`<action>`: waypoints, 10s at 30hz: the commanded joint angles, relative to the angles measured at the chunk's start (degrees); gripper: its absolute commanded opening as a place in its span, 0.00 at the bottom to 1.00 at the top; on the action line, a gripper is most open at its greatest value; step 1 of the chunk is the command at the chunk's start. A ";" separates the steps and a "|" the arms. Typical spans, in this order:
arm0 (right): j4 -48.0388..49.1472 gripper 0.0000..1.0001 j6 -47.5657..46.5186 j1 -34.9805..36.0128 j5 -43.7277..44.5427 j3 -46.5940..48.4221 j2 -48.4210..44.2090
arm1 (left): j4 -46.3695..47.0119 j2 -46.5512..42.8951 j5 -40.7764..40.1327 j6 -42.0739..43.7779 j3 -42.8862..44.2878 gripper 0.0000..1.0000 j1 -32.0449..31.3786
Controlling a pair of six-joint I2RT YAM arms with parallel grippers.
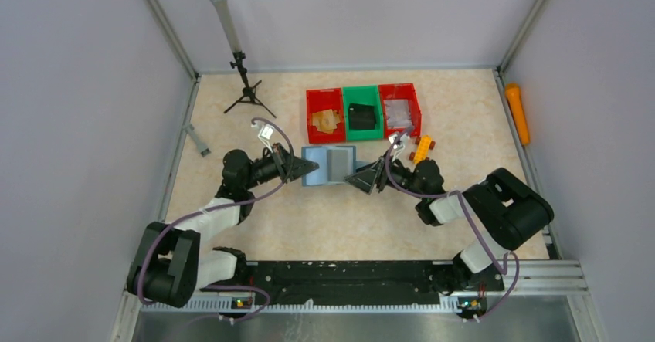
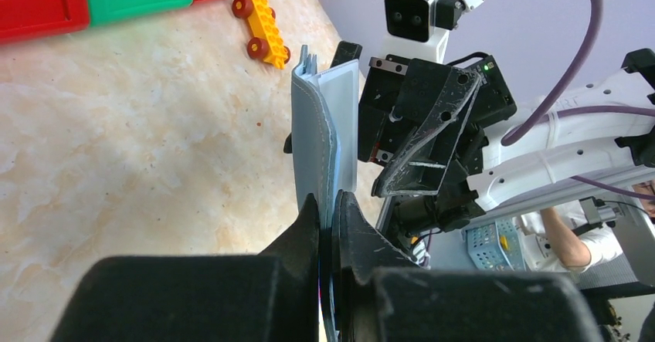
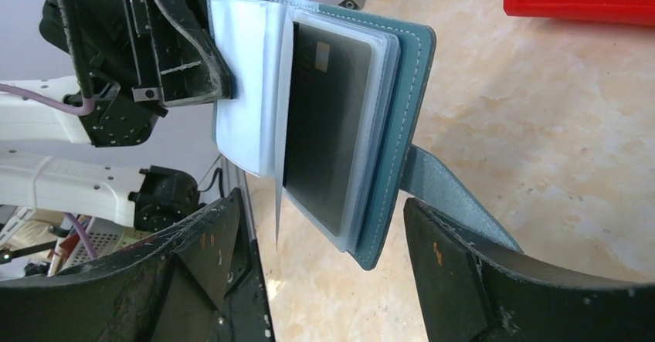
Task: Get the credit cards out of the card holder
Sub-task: Remove the credit card from the card holder.
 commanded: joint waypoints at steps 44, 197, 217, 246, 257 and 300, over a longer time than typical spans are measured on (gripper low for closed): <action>9.72 0.61 0.77 -2.16 -1.76 -1.34 -0.91 | -4.26 1.48 -0.40 4.36 2.88 0.01 -0.81; -26.18 0.59 -11.89 1.94 3.05 10.52 -0.63 | -31.47 4.85 -13.74 21.66 14.00 0.07 -12.10; -21.22 0.51 -12.25 -1.66 7.98 3.88 -10.28 | -27.51 13.57 -7.01 15.74 14.28 0.03 -6.88; 3.44 0.39 1.59 -0.17 -7.93 5.02 3.08 | 4.42 10.77 8.15 1.17 6.65 0.05 -7.59; 10.71 0.26 4.33 -0.69 -9.20 3.30 3.23 | 8.80 11.59 8.92 -0.79 6.29 0.07 -8.11; 18.50 0.14 8.45 -2.60 -10.91 2.36 5.74 | 8.13 8.76 8.14 -0.19 4.94 0.00 -7.29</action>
